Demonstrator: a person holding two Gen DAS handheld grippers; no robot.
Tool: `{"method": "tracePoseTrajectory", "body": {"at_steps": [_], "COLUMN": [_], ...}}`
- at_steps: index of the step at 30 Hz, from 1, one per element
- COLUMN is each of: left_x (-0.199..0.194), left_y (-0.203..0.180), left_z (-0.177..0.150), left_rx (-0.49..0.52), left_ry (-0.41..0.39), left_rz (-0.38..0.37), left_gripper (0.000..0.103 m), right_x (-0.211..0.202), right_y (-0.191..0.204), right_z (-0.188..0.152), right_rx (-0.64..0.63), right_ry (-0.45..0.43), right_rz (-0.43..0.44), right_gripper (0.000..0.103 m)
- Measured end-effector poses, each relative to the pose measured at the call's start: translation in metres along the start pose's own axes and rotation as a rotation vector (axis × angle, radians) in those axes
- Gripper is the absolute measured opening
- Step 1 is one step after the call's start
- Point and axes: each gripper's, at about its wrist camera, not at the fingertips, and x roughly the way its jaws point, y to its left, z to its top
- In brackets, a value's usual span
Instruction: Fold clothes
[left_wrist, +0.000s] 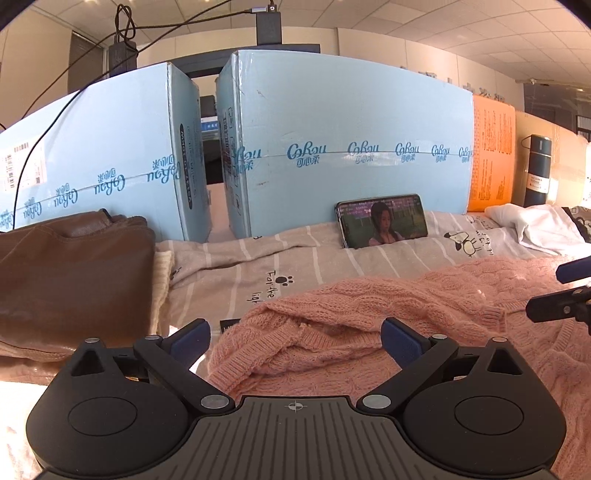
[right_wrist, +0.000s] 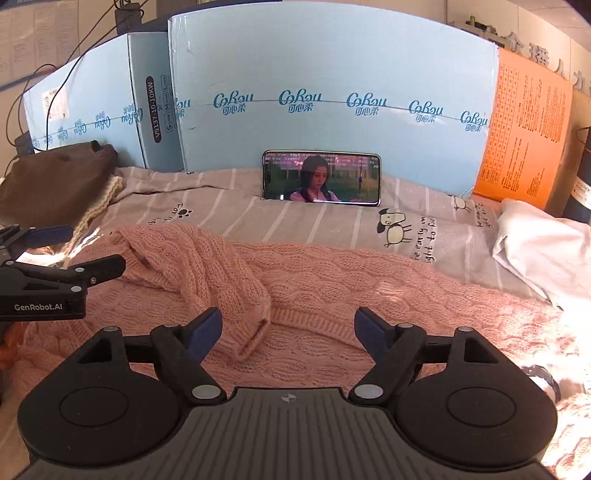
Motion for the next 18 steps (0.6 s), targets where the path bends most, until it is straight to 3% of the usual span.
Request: {"method": "tracePoseTrajectory", "body": {"at_steps": [3,5,8,12,15,18], "left_x": [-0.034,-0.054,-0.079,-0.097,-0.097,-0.095], "left_y": [-0.013,-0.027,-0.052,-0.071,-0.074,-0.068], "left_z": [-0.013,-0.024,-0.039,-0.054,-0.063,-0.064], "left_rx": [0.079,0.184,0.372,0.565,0.634,0.630], "left_ry": [-0.034,-0.046,-0.041,-0.014,0.047,0.082], "left_rz": [-0.094,-0.178,-0.245,-0.264,-0.234,-0.217], "left_gripper": [0.103,0.103,0.103,0.103,0.103,0.103], "right_x": [-0.026,-0.042,-0.063,-0.086,-0.102,-0.109], "right_y": [-0.021,-0.034,-0.050,-0.058,-0.063,-0.068], "right_z": [-0.016,-0.029,-0.049,-0.072,-0.089,-0.099], "right_rx": [-0.048,-0.089,-0.148,-0.210,-0.285,-0.322], "right_ry": [0.009,0.033,0.066,0.093,0.095,0.116], "right_rz": [-0.054,-0.094,-0.156,-0.184,-0.123,-0.071], "right_gripper": [0.090,0.091,0.093,0.094,0.094,0.094]}}
